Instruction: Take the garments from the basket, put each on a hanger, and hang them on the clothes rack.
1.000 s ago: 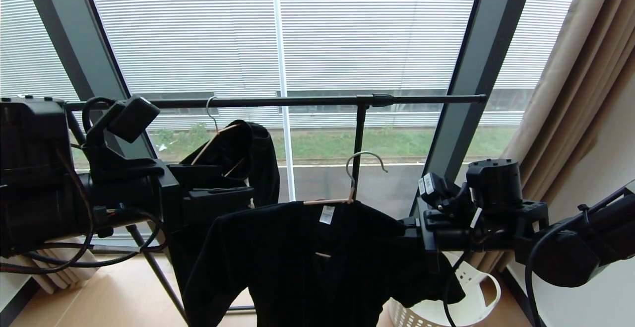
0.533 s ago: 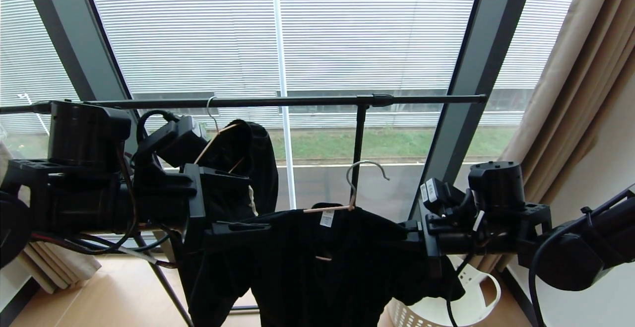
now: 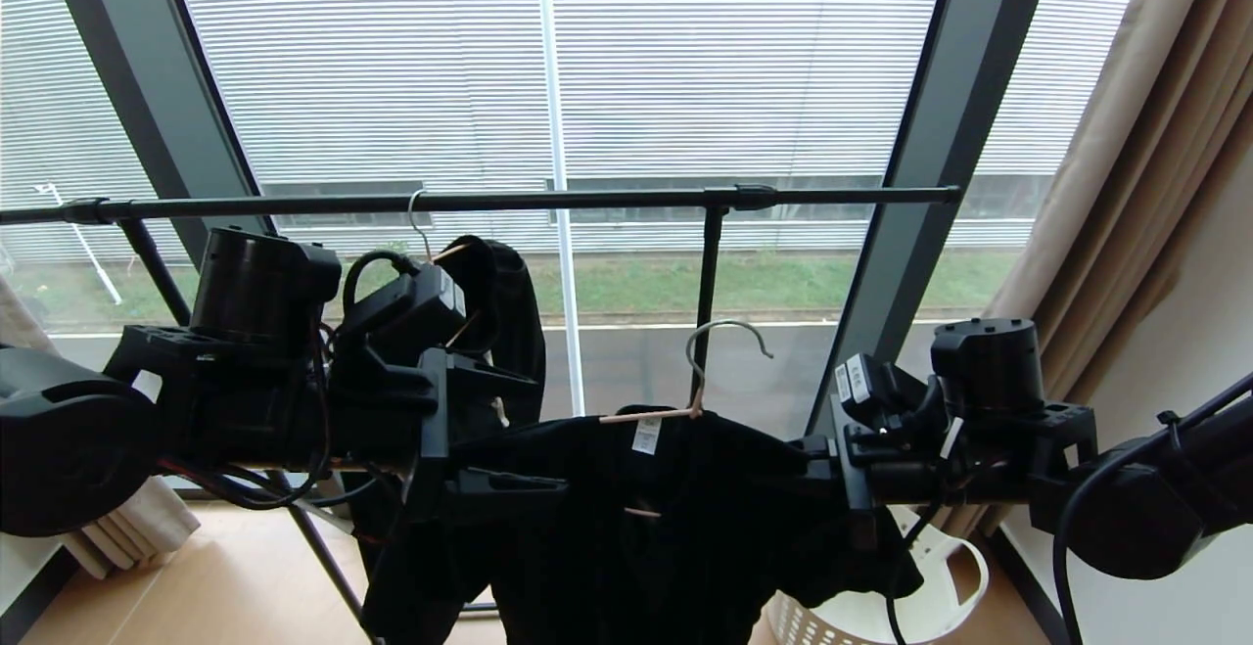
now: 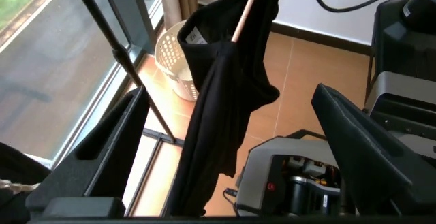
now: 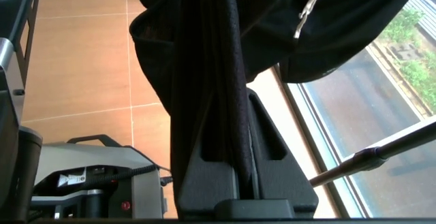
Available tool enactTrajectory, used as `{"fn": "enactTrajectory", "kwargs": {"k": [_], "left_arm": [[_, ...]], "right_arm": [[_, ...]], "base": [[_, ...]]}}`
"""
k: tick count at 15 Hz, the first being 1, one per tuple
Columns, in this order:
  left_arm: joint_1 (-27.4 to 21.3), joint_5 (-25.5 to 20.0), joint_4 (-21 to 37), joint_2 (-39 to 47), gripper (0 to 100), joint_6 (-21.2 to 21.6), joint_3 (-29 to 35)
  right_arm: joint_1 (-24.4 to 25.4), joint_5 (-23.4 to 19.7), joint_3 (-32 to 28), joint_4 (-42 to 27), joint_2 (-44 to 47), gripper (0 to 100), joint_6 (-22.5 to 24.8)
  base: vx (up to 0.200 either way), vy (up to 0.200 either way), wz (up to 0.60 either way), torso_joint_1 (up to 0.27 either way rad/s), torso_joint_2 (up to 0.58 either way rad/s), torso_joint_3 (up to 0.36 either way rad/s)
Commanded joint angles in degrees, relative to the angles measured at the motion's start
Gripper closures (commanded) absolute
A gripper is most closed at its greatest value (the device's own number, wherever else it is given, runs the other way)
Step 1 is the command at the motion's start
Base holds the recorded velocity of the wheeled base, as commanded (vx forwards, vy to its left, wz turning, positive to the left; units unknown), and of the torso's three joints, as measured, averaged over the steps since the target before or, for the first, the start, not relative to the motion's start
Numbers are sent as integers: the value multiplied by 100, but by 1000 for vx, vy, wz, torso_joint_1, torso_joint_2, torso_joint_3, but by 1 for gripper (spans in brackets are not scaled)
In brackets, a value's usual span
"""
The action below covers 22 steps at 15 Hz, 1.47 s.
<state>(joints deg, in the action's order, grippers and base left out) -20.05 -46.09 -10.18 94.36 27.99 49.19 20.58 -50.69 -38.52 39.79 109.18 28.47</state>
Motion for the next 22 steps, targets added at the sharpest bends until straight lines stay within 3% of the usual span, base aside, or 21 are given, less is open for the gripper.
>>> {"fn": "enactTrajectory", "kwargs": {"k": [1, 8, 9, 20, 21, 22], "left_arm": [[-130, -14, -10, 364, 0, 22, 73], [-236, -14, -10, 452, 0, -13, 91], [-227, -14, -10, 443, 100, -13, 73], [-157, -137, -19, 206, 100, -4, -138], [-148, -137, -19, 180, 100, -4, -155], [-122, -137, -19, 118, 100, -13, -164]], "right_arm": [[43, -20, 47, 2, -178, 100, -8], [201, -20, 108, 2, -327, 100, -8], [201, -20, 108, 2, -336, 100, -8], [192, 15, 47, 38, -345, 100, -210], [183, 15, 29, 29, -362, 0, -210], [166, 15, 29, 38, -362, 0, -210]], "base": [[0, 0, 0, 0, 0, 0], [0, 0, 0, 0, 0, 0], [0, 0, 0, 0, 0, 0], [0, 0, 0, 0, 0, 0], [0, 0, 0, 0, 0, 0], [0, 0, 0, 0, 0, 0]]}}
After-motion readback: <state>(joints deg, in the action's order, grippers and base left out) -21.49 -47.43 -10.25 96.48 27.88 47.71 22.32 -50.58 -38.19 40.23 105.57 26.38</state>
